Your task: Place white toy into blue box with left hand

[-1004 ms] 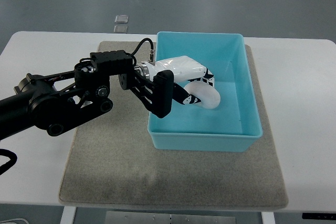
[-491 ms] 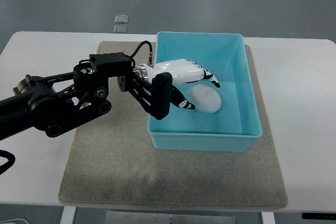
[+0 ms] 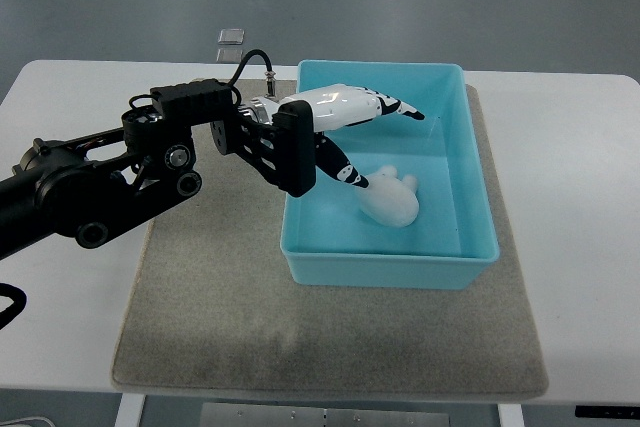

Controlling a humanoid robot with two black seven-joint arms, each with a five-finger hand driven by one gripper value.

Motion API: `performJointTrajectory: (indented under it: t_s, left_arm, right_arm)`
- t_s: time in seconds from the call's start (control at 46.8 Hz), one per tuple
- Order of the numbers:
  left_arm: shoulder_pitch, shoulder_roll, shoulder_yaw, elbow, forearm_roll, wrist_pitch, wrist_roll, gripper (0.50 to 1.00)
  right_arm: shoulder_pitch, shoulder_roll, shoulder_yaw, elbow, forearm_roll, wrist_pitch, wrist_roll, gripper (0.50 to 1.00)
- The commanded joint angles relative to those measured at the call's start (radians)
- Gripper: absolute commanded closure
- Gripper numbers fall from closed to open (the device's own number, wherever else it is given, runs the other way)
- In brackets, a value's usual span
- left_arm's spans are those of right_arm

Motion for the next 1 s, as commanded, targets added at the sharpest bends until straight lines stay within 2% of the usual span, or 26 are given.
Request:
performJointTrajectory:
  t_s: [0.0, 0.128, 0.491, 0.769, 0.983]
  left_arm:
    - [0.011, 0.003, -0.041, 0.001, -0.098, -0.002, 0.001, 0.536]
    - [0.013, 0.023, -0.09, 0.004, -0.253, 0.004, 0.001, 0.508]
    - [0.068, 0.026, -0.294, 0.104, -0.705, 0.018, -0.005, 0.508]
    - [0.077, 0.026, -0.339, 0.19, -1.087, 0.023, -0.002, 0.508]
    - [0.079, 0.021, -0.34, 0.283, -1.224, 0.009, 0.019, 0.506]
  right_arm:
    - [-0.001, 0.0, 0.0, 0.001, 0.0, 0.0, 0.0, 0.564]
    - [-0.001, 0.0, 0.0, -0.001, 0.0, 0.001, 0.0, 0.564]
    - [0.0, 0.0, 0.001, 0.001, 0.0, 0.001, 0.0, 0.562]
    - [0.0, 0.0, 0.001, 0.001, 0.0, 0.001, 0.0, 0.564]
    - [0.0, 0.0, 0.0, 0.001, 0.0, 0.001, 0.0, 0.564]
